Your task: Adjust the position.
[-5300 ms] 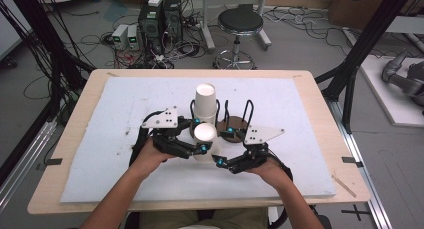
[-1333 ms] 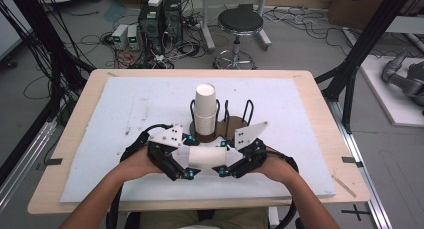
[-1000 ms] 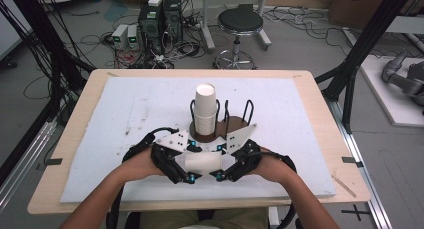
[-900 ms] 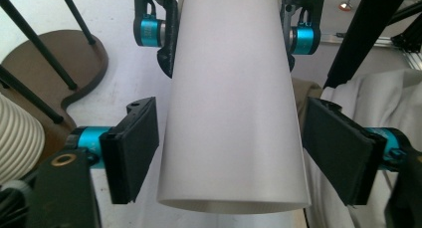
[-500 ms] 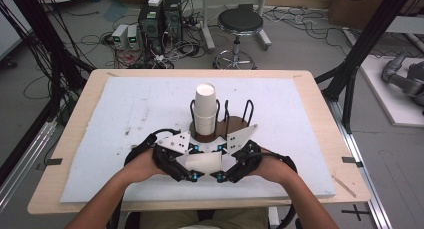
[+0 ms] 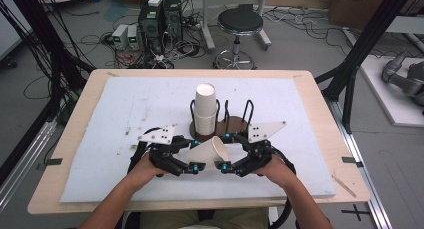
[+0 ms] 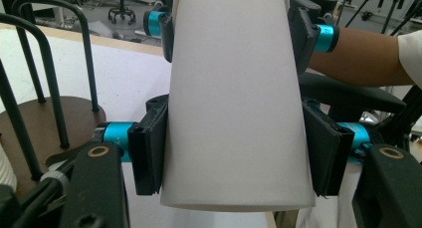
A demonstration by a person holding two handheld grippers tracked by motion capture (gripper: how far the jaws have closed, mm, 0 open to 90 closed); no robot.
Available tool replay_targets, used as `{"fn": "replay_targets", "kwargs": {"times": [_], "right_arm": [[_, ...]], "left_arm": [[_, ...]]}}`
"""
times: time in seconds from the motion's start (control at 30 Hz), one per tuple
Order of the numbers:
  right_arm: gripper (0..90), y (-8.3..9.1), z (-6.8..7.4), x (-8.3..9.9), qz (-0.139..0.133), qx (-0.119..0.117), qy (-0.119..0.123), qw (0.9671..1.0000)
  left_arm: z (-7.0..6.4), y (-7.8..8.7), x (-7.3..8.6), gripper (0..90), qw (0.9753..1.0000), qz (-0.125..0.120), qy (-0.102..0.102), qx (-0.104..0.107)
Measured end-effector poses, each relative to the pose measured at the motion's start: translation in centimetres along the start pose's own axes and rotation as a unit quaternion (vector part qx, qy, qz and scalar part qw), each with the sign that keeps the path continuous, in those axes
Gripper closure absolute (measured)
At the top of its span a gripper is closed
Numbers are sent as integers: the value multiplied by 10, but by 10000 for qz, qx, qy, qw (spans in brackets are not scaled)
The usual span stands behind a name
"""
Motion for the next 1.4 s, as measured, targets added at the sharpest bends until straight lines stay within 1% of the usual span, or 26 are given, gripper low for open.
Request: {"fn": "replay_targets", "kwargs": {"times": [0.03,0.07,0.13,0.17,0.2,0.27,0.3,0.33,0.37,0.4,0.43,0.5,0.53,0.57,0.63,0.7,0.77,0.8,0.83,1.0,1.07,1.17,1.2,1.27,1.37,1.4], "right_arm": [[252,0,0,0,-7,-6,10,10000],[313,0,0,0,5,-20,38,10000],[325,1,-1,-1,14,-34,56,10000],[343,2,-1,-1,23,-50,25,10000],[368,2,-1,-1,24,-61,61,10000],[411,3,-1,-2,119,-81,112,9998],[418,2,0,-3,163,-109,100,9998],[419,2,0,-3,221,-100,111,9996],[421,1,1,-3,291,-75,153,9994],[422,0,1,-4,342,-12,193,9992],[422,0,1,-4,379,3,201,9991],[422,-1,1,-7,491,72,192,9986],[420,-2,0,-10,696,191,285,9970],[420,-2,0,-10,696,191,285,9970],[416,-5,1,-12,919,351,392,9944],[415,-10,3,-15,1160,430,497,9911],[412,-15,5,-17,1279,429,592,9891],[412,-16,6,-18,1338,428,591,9883],[412,-18,6,-18,1385,423,610,9876],[411,-24,7,-17,1567,433,693,9843],[411,-24,7,-16,1606,436,692,9836],[410,-25,7,-16,1592,407,708,9839],[410,-25,7,-16,1614,399,720,9834],[410,-25,7,-16,1629,380,713,9833],[408,-25,7,-15,1689,411,719,9821],[366,-26,7,-14,1713,400,694,9820]], "left_arm": [[0,-1,1,367,10000,-9,-20,28],[-1,-1,1,367,10000,-10,-48,50],[-2,-1,0,368,10000,5,-48,36],[-1,-1,0,371,10000,13,-76,52],[-2,-1,0,375,9999,51,-104,59],[-2,-2,0,378,9996,220,-139,105],[-3,-3,0,376,9993,345,-105,110],[-3,-5,-2,372,9984,548,-92,54],[-4,-7,-4,338,9968,792,-73,-29],[-4,-9,-6,247,9949,1000,-51,-126],[-5,-11,-9,188,9925,1195,-143,-220],[-7,-11,-16,184,9862,1532,-528,-331],[-7,-12,-22,184,9815,1729,-725,-382],[-7,-12,-22,184,9815,1729,-725,-382],[-7,-13,-27,186,9782,1851,-860,-390],[-6,-15,-30,188,9760,1933,-934,-376],[-6,-18,-30,199,9750,1986,-947,-302],[-6,-19,-30,215,9744,2011,-974,-252],[-6,-21,-29,226,9745,2015,-957,-249],[-7,-25,-26,273,9706,2196,-985,-104],[-7,-26,-25,297,9697,2239,-973,-71],[-7,-27,-24,324,9690,2274,-961,-38],[-7,-27,-24,358,9685,2290,-975,-31],[-7,-28,-24,377,9679,2313,-987,-1],[-6,-29,-22,386,9686,2311,-919,6],[-6,-29,-22,384,9688,2308,-898,12]]}}
Point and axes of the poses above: each handheld gripper's, and its own axes: y roughly backward along the jaws, x roughly out of its underside, z roughly to its left, the point moved 1 cm from there along -y, roughly forward along the jaws, and after that the axes turned 10 degrees about -y, right-handed, at the moved point
